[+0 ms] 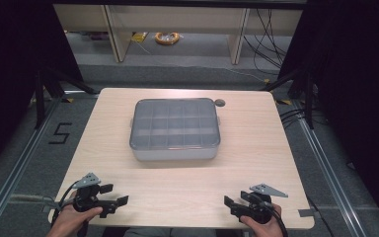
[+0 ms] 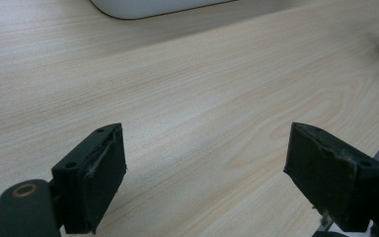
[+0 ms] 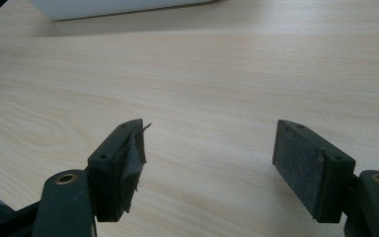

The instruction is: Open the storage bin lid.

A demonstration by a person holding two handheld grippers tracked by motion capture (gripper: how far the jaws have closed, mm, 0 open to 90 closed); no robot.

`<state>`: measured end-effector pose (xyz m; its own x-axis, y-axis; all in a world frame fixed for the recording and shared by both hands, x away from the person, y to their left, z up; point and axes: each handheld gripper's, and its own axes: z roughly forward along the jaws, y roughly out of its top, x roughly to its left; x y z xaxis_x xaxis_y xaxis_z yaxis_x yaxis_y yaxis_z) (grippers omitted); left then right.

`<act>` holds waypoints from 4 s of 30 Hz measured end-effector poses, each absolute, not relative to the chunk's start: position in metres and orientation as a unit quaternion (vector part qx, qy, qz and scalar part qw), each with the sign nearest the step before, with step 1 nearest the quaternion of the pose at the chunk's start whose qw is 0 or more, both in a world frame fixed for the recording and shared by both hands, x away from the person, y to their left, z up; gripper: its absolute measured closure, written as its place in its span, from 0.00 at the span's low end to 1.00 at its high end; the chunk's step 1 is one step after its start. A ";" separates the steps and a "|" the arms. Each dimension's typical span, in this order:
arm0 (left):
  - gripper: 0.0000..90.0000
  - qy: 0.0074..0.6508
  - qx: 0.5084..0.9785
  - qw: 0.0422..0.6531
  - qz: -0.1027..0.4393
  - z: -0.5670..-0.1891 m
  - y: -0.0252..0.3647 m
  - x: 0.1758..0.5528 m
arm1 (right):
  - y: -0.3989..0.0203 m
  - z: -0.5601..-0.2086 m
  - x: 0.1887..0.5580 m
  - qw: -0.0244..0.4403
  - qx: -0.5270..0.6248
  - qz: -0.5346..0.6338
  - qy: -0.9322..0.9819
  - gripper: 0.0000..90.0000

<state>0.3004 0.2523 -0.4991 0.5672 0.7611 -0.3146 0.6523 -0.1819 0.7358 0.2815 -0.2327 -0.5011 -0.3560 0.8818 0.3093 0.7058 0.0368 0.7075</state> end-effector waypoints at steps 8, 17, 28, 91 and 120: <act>0.16 0.464 0.762 0.449 0.053 -0.500 0.252 0.301 | -0.233 -0.502 0.282 0.102 0.560 0.414 0.710 0.32; 0.16 0.464 0.761 0.450 0.053 -0.499 0.252 0.301 | -0.231 -0.499 0.281 0.088 0.580 0.420 0.693 0.32; 0.16 0.473 0.747 0.463 0.064 -0.496 0.254 0.305 | -0.236 -0.498 0.285 0.100 0.571 0.431 0.692 0.32; 0.18 0.523 0.695 0.491 0.048 -0.448 0.252 0.427 | -0.235 -0.429 0.411 0.097 0.583 0.498 0.635 0.36; 0.21 0.543 0.682 0.486 0.062 -0.443 0.245 0.482 | -0.225 -0.436 0.478 0.100 0.581 0.497 0.636 0.48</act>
<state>0.4819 0.2453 -0.4432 0.4035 0.8004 -0.4434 0.6799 0.0620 0.7307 0.4780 -0.2249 -0.4358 -0.3041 0.8395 0.4503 0.6398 -0.1702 0.7494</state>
